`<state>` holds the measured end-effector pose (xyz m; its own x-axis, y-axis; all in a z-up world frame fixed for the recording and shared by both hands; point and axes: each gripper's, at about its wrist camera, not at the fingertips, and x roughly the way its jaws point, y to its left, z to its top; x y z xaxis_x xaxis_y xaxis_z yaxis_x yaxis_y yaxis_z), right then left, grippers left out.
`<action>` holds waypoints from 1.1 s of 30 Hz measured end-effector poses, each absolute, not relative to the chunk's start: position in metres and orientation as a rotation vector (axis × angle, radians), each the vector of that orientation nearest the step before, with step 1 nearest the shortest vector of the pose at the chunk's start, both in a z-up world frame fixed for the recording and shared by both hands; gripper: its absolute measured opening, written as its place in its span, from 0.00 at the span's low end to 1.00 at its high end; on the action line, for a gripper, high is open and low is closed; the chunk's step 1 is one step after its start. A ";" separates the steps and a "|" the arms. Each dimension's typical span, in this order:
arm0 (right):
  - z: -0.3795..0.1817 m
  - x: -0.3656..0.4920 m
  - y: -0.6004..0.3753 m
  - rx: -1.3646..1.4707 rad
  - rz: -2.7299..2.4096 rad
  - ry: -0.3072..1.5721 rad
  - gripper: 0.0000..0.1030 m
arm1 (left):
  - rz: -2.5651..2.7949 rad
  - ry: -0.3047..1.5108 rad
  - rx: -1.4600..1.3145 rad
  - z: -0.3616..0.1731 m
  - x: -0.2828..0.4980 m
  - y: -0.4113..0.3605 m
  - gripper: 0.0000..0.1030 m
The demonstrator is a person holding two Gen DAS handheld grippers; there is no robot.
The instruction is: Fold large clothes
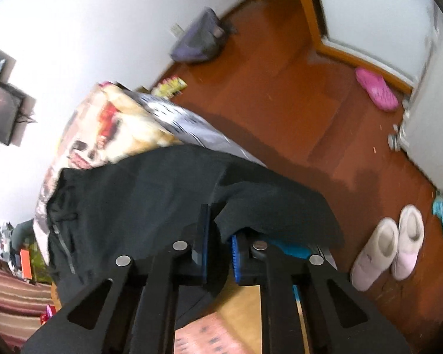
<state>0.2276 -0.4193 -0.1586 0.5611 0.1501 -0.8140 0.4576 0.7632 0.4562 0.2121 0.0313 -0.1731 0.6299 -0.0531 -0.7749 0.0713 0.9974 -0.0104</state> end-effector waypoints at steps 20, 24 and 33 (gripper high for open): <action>-0.091 0.215 -0.171 0.288 0.413 1.046 0.07 | -0.056 0.832 -0.036 -0.158 0.176 0.070 0.80; -0.134 0.210 -0.142 0.195 0.405 1.190 0.10 | -0.041 0.848 -0.056 -0.162 0.172 0.079 0.80; -0.106 0.198 -0.149 0.140 0.449 1.198 0.36 | -0.040 0.874 -0.063 -0.171 0.174 0.076 0.80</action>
